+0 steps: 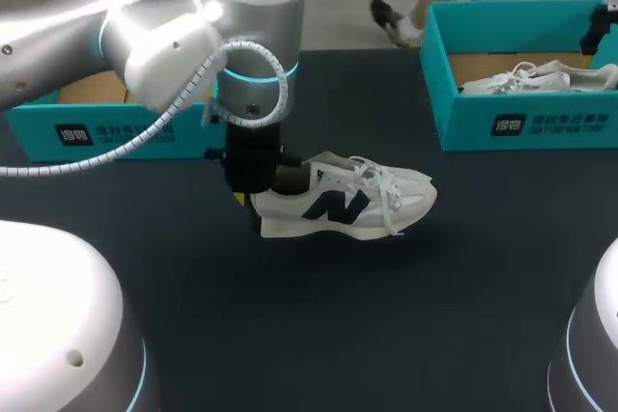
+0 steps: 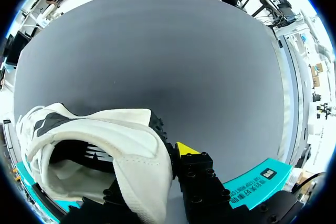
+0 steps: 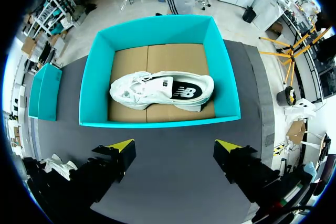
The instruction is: Take the shoe out of the shoebox, open the shoe tongue, remove and reinsert the insole, then place the shoe into the shoebox
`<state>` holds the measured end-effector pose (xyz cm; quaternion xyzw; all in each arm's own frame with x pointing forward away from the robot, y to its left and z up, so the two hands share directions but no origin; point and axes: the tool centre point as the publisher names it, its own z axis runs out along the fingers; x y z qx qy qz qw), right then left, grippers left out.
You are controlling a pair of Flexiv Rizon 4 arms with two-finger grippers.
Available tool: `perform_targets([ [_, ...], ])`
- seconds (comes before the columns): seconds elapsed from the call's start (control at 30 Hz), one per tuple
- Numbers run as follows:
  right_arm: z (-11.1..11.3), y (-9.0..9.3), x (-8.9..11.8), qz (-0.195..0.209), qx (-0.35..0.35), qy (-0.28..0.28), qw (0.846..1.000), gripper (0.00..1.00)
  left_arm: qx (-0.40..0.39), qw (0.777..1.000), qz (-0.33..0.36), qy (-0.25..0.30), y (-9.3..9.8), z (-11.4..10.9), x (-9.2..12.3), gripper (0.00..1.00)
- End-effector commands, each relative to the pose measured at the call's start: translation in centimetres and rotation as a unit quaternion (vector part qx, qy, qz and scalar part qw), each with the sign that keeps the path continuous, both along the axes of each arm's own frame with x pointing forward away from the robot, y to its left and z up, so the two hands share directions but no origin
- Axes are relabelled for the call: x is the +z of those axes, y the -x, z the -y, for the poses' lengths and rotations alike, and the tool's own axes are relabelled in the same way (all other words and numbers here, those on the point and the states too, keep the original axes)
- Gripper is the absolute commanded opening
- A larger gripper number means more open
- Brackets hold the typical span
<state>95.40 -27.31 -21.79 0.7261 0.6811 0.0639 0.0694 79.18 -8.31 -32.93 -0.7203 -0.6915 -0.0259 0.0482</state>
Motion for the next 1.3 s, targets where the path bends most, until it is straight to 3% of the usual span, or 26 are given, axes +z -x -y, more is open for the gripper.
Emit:
perform_targets([
  [0.03,0.0,0.1,0.0,0.001,-0.001,0.001,1.0,1.0,0.002,1.0,0.0,0.001,-0.4,-0.1,-2.3,0.0],
  [0.27,0.0,0.1,0.0,0.001,-0.001,0.001,1.0,1.0,0.011,1.0,-0.007,-0.012,-0.8,-0.6,-4.7,0.0],
  [1.07,0.0,0.1,0.0,0.001,-0.001,0.001,1.0,1.0,0.029,0.999,-0.027,-0.025,-1.1,-1.9,-8.6,0.0],
  [1.17,0.0,0.1,0.0,0.001,-0.001,0.001,1.0,1.0,0.022,0.999,-0.027,-0.021,-0.8,-1.7,-8.2,0.47],
  [1.23,0.0,0.1,0.0,0.001,-0.001,0.001,1.0,1.0,0.016,0.999,-0.028,-0.016,-0.6,-1.6,-7.8,0.89],
  [1.27,0.0,0.1,0.0,0.001,-0.001,0.001,1.0,1.0,0.014,0.999,-0.027,-0.013,-0.5,-1.5,-7.5,1.0],
  [1.3,0.0,0.1,0.0,0.001,-0.001,0.001,1.0,1.0,0.012,1.0,-0.025,-0.009,-0.4,-1.5,-7.2,1.0],
])
